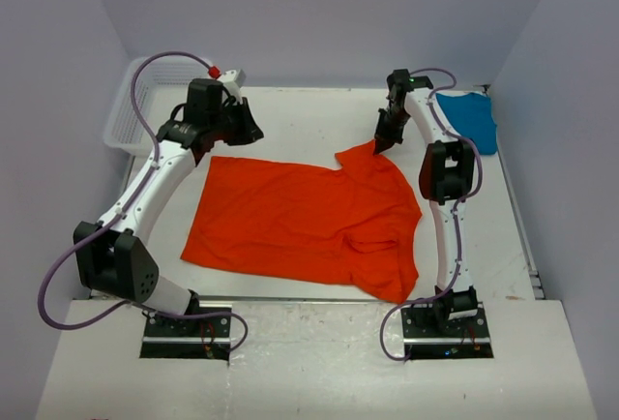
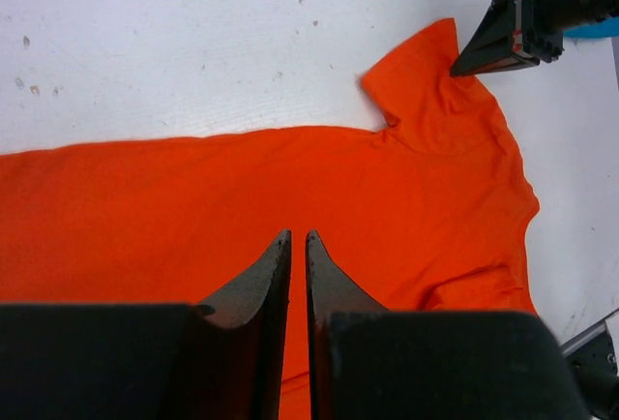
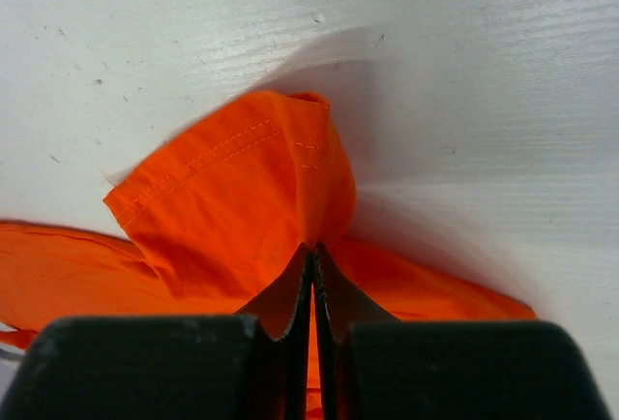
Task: Fold and stack the t-shirts
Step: Grap the side of the flattened tshirt furthest away from the robot with both arms
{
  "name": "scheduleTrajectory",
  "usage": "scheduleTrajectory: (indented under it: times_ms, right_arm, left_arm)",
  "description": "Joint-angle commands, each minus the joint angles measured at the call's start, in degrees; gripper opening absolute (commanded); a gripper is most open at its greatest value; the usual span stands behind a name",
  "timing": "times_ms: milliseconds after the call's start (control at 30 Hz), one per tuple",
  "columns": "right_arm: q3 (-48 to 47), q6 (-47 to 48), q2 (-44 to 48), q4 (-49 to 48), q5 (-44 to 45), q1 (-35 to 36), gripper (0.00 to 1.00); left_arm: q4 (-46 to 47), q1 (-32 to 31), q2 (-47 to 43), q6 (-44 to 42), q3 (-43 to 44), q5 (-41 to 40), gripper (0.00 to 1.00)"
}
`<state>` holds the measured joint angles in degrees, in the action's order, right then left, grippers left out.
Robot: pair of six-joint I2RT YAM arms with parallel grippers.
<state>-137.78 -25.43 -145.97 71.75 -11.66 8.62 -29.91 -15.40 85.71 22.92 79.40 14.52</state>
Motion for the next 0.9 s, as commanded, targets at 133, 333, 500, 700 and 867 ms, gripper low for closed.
scheduleTrajectory:
  times_ms: [133,333,500,700,867]
  right_arm:
    - [-1.7,-1.2,0.5,-1.3,0.2,-0.3,0.00]
    - [2.9,0.9,5.9,-7.0,4.0,0.8,0.00]
    - [6.6,1.5,9.6,-9.3,4.1,1.4,0.00]
    - [12.5,2.0,14.1,-11.6,4.6,2.4,0.00]
    - [20.6,1.3,18.3,-13.4,4.1,4.5,0.00]
  left_arm:
    - [1.9,0.2,-2.6,-1.1,-1.3,2.0,0.11]
    - [2.1,0.2,-1.2,-0.8,-3.7,-2.1,0.11]
    - [0.8,0.3,3.4,1.7,-5.1,-8.0,0.14]
    - [3.5,1.2,6.7,4.4,-7.3,-9.3,0.18]
    - [4.0,1.2,6.8,5.0,-6.9,-8.1,0.18]
